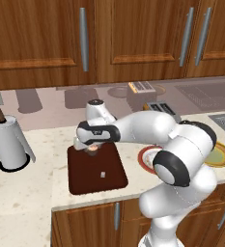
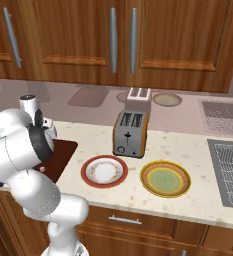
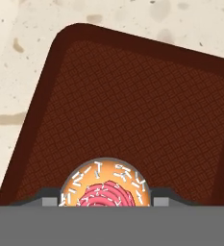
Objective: Move the dessert items from the plates to the tray.
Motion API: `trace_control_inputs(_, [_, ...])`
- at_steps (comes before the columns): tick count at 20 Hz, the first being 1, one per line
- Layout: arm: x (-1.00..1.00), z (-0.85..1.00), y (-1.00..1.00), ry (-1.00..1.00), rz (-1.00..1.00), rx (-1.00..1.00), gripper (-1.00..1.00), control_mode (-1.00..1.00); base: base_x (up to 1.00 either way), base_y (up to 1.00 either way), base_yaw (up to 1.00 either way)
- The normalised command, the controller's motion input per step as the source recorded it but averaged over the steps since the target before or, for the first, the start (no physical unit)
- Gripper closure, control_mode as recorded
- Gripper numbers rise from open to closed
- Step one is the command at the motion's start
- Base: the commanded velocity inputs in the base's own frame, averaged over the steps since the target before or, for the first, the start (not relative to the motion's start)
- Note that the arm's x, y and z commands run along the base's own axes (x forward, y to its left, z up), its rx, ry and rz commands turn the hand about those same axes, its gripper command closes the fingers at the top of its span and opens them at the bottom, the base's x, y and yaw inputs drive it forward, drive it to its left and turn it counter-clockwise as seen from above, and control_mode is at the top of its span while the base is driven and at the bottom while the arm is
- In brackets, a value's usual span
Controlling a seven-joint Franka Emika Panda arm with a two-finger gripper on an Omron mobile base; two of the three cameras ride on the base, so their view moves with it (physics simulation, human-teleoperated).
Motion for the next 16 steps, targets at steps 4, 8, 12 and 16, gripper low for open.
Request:
trace_control_inputs(4, [0.23,0.00,0.41,0.00,0.00,0.00,1.00,-1.00,0.00,0.00,0.00])
trace_control_inputs(8, [0.09,-0.06,0.06,0.00,0.00,0.00,1.00,-1.00,0.00,0.00,0.00])
trace_control_inputs(12, [0.01,-0.25,0.00,0.00,0.00,0.00,1.00,-1.00,0.00,0.00,0.00])
trace_control_inputs(16, [0.00,-0.42,0.00,0.00,0.00,0.00,1.00,-1.00,0.00,0.00,0.00])
